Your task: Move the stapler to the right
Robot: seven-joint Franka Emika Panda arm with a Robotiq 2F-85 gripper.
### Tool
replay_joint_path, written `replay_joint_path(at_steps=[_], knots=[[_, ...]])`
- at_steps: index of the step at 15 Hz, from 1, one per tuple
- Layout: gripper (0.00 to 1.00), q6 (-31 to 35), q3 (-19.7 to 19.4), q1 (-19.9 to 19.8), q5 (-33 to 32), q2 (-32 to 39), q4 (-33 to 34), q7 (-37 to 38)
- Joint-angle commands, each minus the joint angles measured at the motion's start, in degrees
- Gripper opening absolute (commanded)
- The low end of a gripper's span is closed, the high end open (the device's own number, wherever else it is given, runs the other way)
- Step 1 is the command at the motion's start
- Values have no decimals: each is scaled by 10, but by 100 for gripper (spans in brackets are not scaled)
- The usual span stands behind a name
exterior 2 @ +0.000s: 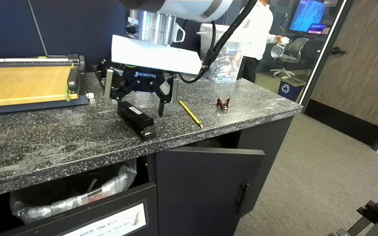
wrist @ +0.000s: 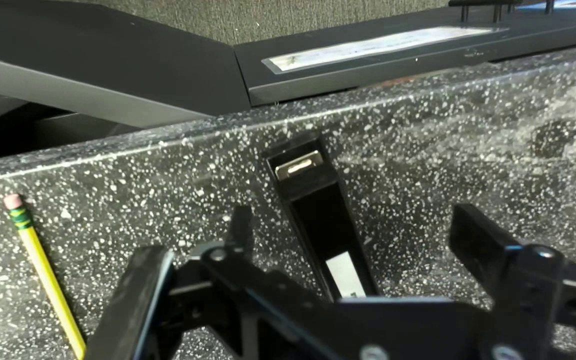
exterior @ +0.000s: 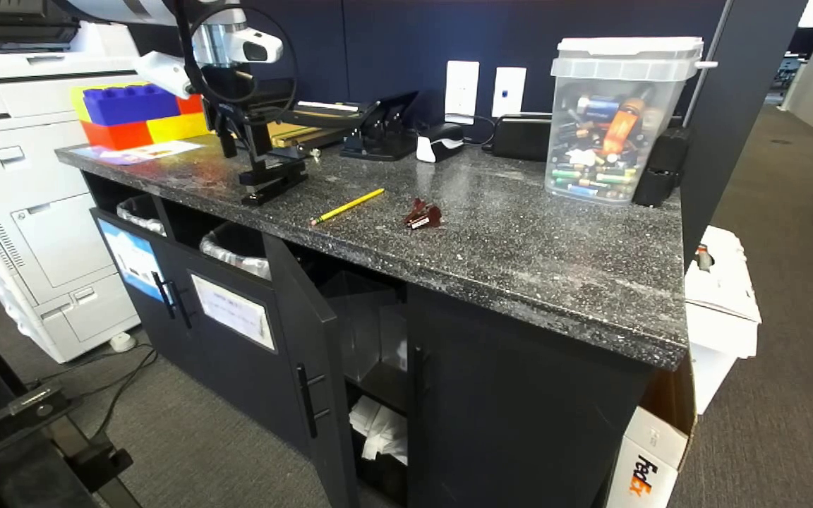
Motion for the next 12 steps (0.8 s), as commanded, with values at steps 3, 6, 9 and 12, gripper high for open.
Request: replay_joint_path(at_steps=[3,6,9,12], knots=[[72,-72,-14,3,0,120,192,19],[49,-111,-24,6,-2,169,269,39],[27,-156,-23,7,-2,192,321,54],[9,-193,-28,14,2,186,339,56]])
